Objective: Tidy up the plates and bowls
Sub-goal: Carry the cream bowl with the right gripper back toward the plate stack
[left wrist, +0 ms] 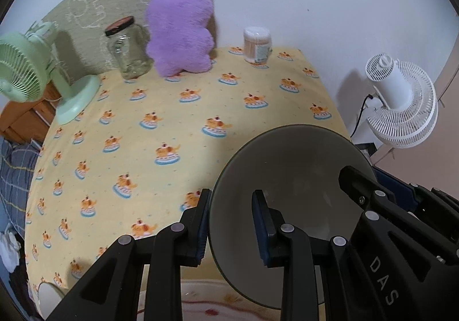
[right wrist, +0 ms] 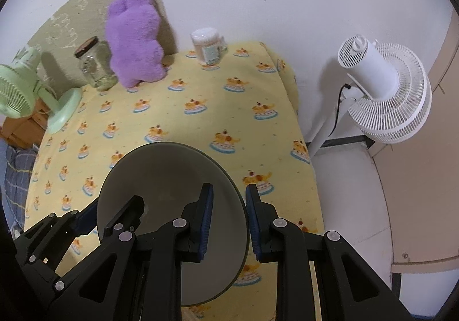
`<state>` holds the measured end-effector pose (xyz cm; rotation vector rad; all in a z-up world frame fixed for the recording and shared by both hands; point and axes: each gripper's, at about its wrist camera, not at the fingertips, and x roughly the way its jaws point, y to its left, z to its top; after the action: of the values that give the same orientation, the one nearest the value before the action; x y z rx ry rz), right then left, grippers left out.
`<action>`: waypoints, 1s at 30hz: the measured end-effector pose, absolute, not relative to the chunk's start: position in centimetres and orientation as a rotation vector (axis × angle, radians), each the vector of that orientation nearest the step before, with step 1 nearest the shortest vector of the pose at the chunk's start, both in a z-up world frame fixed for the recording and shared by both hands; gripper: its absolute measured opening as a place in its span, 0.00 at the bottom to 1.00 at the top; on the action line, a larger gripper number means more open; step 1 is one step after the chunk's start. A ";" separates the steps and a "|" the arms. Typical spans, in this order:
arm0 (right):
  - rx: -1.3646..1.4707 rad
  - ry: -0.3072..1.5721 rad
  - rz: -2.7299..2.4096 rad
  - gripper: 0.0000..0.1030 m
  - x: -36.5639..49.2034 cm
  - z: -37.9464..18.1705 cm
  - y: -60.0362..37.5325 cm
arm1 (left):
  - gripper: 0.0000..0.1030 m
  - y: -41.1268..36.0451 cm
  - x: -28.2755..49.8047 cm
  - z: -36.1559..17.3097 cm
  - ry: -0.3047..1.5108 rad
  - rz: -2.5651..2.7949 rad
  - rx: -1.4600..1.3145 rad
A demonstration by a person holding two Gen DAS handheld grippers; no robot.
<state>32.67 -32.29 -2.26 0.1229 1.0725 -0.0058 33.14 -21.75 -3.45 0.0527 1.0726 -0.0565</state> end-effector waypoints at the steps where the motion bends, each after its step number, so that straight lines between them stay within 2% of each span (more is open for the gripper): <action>1: 0.122 1.070 -0.002 0.26 32.4 -1.9 -31.9 | 0.26 -21.2 32.8 -3.1 1.068 -0.056 0.046; 18: 0.101 1.018 -0.002 0.26 26.8 3.5 -23.3 | 0.26 -12.5 27.3 1.6 1.019 -0.071 0.028; 30: 0.088 1.008 0.010 0.26 22.6 5.3 -16.6 | 0.26 -5.7 23.1 3.3 1.011 -0.071 0.011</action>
<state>22.64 -16.57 5.29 0.0884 1.0078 0.0098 23.05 -5.67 3.27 0.0114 1.0114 -0.0707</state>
